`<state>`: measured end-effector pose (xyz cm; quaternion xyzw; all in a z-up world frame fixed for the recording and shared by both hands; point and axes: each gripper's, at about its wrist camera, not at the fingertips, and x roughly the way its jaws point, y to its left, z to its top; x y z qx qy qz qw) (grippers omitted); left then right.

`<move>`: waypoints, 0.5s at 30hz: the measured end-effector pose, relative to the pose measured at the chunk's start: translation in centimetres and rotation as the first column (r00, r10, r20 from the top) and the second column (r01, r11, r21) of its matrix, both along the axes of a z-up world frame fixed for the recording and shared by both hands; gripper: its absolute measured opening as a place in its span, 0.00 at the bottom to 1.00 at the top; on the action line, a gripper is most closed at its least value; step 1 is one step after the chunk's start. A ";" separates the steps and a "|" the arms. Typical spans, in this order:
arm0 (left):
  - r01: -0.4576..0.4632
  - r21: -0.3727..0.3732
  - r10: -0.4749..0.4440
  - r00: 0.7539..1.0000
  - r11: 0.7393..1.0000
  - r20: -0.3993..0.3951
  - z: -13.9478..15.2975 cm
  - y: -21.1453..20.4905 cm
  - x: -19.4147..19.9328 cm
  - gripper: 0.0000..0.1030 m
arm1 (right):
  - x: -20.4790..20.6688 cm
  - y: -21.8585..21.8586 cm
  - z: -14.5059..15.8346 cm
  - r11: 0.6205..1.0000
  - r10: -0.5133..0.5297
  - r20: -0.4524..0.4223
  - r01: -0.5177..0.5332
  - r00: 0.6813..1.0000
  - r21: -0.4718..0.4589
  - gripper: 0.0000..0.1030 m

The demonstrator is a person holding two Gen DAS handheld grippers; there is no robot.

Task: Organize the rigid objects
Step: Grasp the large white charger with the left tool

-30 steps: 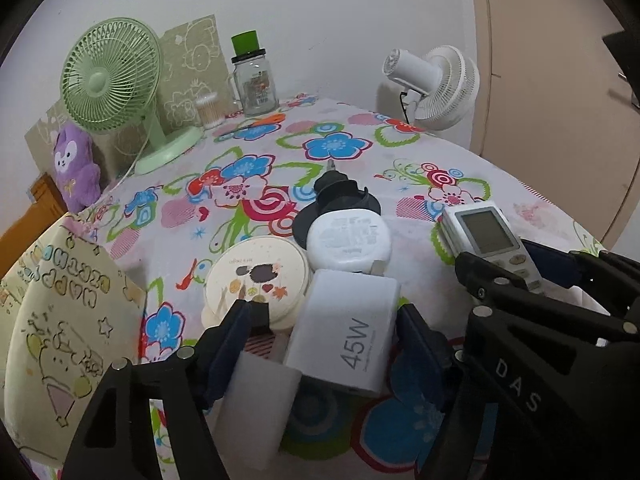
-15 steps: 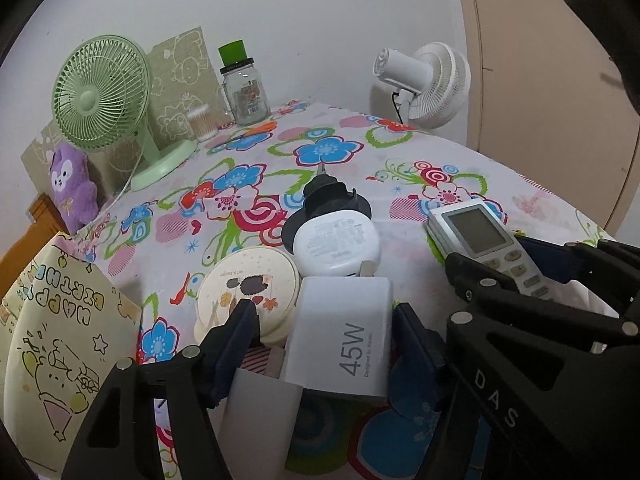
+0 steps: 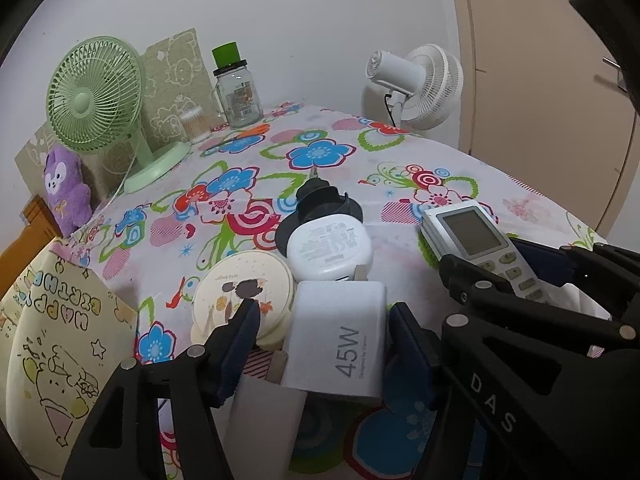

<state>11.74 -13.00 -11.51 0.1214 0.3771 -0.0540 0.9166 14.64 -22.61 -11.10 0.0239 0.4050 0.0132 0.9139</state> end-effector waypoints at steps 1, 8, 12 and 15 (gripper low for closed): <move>0.002 0.001 -0.002 1.000 1.000 0.002 0.0 -0.1 0.0 0.69 | -0.1 -0.1 0.0 1.000 -0.003 0.002 0.003 1.000 -0.001 0.46; 0.012 0.015 -0.013 1.000 1.000 0.008 0.2 -0.7 0.2 0.73 | 0.0 -1.0 0.2 1.000 -0.023 0.006 0.023 1.000 0.000 0.46; 0.015 0.008 -0.015 1.000 1.000 -0.001 0.2 -0.8 0.2 0.50 | 0.1 -1.3 0.1 1.000 -0.024 0.003 0.024 1.000 0.016 0.46; 0.018 0.007 -0.017 1.000 1.000 -0.004 0.2 -0.8 0.2 0.50 | 0.0 -1.2 0.2 1.000 -0.024 0.006 0.024 1.000 0.013 0.46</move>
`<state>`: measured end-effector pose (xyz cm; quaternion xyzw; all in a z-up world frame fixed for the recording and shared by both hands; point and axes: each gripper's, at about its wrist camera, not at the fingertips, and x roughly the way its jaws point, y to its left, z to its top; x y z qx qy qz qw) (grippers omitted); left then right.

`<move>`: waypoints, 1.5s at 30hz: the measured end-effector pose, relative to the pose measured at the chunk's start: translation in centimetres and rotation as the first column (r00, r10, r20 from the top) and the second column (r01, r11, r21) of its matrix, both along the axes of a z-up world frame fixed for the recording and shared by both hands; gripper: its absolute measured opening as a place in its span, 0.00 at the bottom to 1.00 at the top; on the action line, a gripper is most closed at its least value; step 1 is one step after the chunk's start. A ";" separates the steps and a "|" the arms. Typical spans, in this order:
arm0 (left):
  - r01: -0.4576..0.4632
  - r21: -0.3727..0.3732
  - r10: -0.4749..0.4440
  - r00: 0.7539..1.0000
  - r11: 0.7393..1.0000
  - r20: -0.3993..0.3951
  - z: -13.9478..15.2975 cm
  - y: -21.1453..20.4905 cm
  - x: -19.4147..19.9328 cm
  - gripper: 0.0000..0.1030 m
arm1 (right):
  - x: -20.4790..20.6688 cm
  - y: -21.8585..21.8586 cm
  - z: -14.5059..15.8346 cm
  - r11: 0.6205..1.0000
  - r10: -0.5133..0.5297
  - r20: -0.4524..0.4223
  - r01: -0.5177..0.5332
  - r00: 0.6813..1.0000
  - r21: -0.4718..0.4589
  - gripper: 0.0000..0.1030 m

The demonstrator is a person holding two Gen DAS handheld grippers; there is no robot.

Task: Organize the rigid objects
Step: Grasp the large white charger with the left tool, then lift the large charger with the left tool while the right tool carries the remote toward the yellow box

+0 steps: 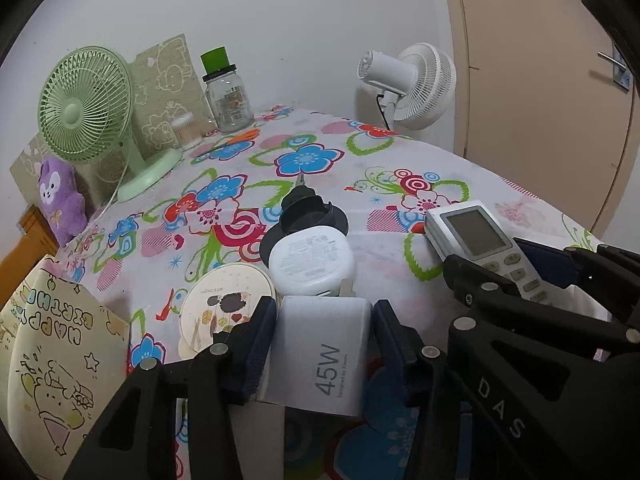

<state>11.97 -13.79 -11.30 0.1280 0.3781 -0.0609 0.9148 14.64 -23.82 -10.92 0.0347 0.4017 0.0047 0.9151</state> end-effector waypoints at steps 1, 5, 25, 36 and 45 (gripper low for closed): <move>-0.001 -0.007 0.001 1.000 1.000 -0.003 0.0 0.1 0.0 0.49 | 0.0 0.0 0.0 1.000 0.000 0.000 0.000 1.000 0.002 0.46; -0.005 -0.034 0.004 1.000 0.999 -0.015 0.3 0.5 0.1 0.49 | -0.1 0.2 0.4 1.000 0.005 0.007 -0.005 1.000 0.010 0.46; -0.025 -0.094 0.031 0.997 0.995 0.066 5.4 3.2 -1.7 0.48 | -2.0 2.6 5.5 1.000 0.024 0.096 -0.025 0.995 0.004 0.46; -0.042 -0.112 0.052 0.994 0.993 0.092 7.4 4.8 -2.7 0.48 | -3.1 4.1 7.6 0.999 0.038 0.130 -0.038 0.991 -0.007 0.46; -0.051 -0.122 0.063 0.993 0.991 0.098 9.3 6.0 -3.6 0.48 | -4.4 5.5 9.7 0.998 0.055 0.149 -0.052 0.987 -0.023 0.46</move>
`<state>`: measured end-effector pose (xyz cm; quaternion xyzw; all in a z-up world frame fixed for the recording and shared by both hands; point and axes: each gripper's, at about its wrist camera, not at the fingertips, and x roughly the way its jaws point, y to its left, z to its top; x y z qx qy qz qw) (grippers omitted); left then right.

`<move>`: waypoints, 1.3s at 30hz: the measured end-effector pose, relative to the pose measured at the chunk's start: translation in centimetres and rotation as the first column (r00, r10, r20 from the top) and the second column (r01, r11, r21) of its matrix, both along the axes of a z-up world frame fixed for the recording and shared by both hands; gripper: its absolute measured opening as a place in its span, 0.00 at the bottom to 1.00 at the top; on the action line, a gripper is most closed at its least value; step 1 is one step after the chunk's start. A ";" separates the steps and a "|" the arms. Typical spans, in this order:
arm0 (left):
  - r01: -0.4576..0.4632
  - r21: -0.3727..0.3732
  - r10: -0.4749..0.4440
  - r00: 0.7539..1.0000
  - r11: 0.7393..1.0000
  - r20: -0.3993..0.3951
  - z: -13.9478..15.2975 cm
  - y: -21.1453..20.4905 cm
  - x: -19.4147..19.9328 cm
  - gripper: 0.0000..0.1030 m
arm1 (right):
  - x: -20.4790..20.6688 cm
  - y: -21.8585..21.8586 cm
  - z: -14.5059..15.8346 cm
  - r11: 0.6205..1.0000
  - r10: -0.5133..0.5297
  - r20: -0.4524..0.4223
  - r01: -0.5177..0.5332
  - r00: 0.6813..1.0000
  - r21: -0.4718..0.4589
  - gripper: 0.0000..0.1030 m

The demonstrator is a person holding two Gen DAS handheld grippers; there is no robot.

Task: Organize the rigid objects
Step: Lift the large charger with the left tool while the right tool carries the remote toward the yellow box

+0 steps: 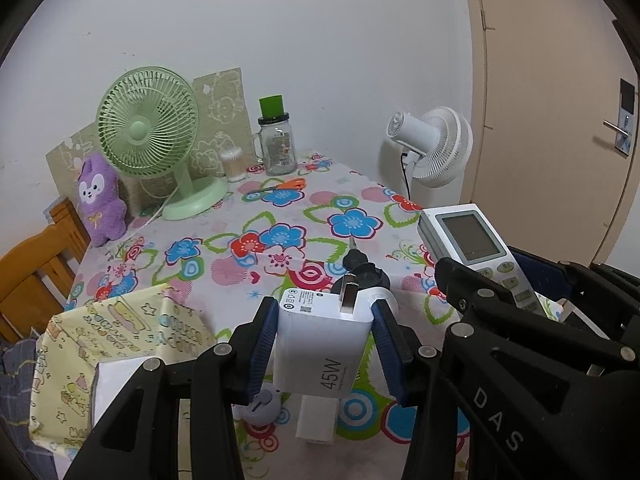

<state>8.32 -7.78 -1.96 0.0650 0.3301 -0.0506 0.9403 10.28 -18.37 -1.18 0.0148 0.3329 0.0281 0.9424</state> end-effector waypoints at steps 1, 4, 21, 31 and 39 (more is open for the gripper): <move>-0.002 0.002 0.002 1.000 1.000 0.000 0.3 0.1 -0.1 0.48 | 0.0 0.1 0.2 1.000 0.001 0.000 -0.001 1.000 -0.002 0.46; -0.007 0.003 0.007 1.000 1.000 0.000 0.9 0.6 -0.3 0.48 | -0.2 0.6 0.9 1.000 0.003 0.002 -0.002 1.000 -0.012 0.46; -0.040 -0.020 0.041 0.998 0.999 0.051 4.7 4.5 -1.3 0.48 | -1.5 4.0 5.2 0.998 0.028 0.055 -0.025 0.998 -0.054 0.46; -0.067 -0.016 0.068 0.995 0.998 0.071 5.8 8.2 -2.0 0.48 | -2.4 7.5 6.6 0.997 0.066 0.074 -0.062 0.995 -0.054 0.46; -0.122 -0.016 0.123 0.990 0.992 0.071 5.2 11.3 -2.1 0.48 | -2.1 10.6 6.2 0.993 0.107 0.048 -0.104 0.993 -0.052 0.46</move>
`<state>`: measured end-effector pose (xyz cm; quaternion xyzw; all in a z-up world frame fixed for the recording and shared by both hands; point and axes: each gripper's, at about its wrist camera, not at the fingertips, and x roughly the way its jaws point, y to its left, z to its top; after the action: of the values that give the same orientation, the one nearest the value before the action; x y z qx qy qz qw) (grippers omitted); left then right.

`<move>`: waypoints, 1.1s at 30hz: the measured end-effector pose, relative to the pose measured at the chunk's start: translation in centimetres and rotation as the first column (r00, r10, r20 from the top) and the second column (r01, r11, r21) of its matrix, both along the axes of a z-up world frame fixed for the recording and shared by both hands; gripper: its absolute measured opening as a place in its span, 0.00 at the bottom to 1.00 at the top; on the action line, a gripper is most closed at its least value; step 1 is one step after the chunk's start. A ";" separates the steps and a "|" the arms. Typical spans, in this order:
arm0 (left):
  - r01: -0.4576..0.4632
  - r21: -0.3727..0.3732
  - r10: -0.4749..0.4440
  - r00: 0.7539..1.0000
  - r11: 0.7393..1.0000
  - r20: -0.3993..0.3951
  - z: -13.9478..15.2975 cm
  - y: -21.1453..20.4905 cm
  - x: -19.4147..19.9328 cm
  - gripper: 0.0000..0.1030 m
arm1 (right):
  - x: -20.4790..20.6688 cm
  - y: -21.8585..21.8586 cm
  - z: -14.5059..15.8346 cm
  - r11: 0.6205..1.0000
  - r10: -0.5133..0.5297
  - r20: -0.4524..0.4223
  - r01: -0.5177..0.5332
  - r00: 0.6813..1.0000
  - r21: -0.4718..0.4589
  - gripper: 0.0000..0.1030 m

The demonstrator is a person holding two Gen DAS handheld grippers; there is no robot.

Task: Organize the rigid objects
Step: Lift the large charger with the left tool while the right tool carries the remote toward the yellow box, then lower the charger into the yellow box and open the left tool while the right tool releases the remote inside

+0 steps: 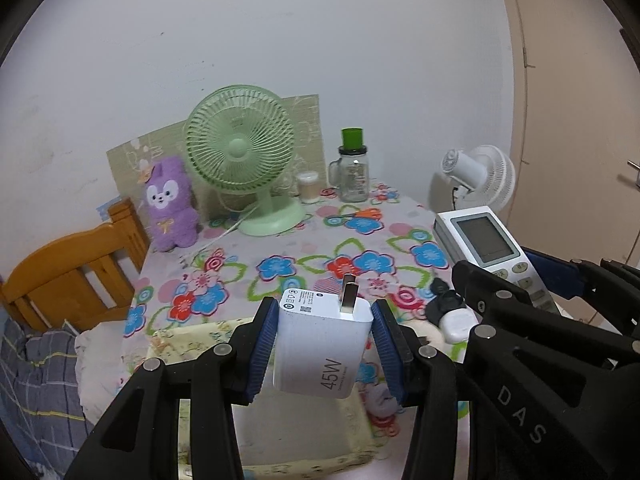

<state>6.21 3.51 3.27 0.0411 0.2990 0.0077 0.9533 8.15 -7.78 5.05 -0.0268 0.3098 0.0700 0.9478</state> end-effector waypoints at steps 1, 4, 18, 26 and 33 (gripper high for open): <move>-0.004 -0.001 0.004 1.000 1.000 -0.001 -0.1 0.3 -0.1 0.48 | 0.1 0.5 -0.1 1.000 0.009 -0.007 -0.009 1.000 0.003 0.46; -0.020 -0.001 0.020 1.000 1.000 -0.003 -0.3 1.4 -0.2 0.48 | 0.2 1.7 -0.3 0.999 0.032 -0.013 -0.032 0.999 0.002 0.46; -0.087 0.029 0.088 0.995 0.996 -0.048 -2.0 5.9 0.3 0.48 | 1.0 6.6 -2.0 0.992 0.127 -0.072 -0.126 0.989 0.015 0.46; -0.106 0.041 0.110 0.989 0.994 -0.099 -3.9 7.5 1.1 0.48 | 1.9 8.6 -4.0 0.987 0.160 -0.128 -0.158 0.979 0.025 0.46; -0.125 0.041 0.130 0.980 0.991 -0.151 -5.8 8.7 2.0 0.48 | 3.2 9.9 -5.9 0.983 0.181 -0.186 -0.177 0.966 0.039 0.46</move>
<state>8.21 12.16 -2.49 0.0370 0.3731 0.0702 0.9244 11.34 2.12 -0.83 -0.0374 0.3938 0.1608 0.9043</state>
